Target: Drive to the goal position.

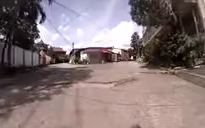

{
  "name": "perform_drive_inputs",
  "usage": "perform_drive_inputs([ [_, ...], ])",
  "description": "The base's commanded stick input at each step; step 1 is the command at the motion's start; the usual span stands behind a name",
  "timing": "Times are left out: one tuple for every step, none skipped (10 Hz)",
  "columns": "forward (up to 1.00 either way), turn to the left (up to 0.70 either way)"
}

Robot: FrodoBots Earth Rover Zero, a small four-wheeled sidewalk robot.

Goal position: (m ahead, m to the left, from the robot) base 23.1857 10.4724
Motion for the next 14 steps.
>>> perform_drive_inputs([
  [0.70,0.00],
  [0.70,0.00],
  [0.70,0.00],
  [0.70,0.00],
  [0.70,0.00],
  [0.70,0.00],
  [0.70,0.00],
  [0.70,0.00],
  [0.70,0.00],
  [0.70,0.00],
  [0.70,0.00],
  [0.70,0.00],
  [0.70,0.00],
  [0.70,0.00],
])
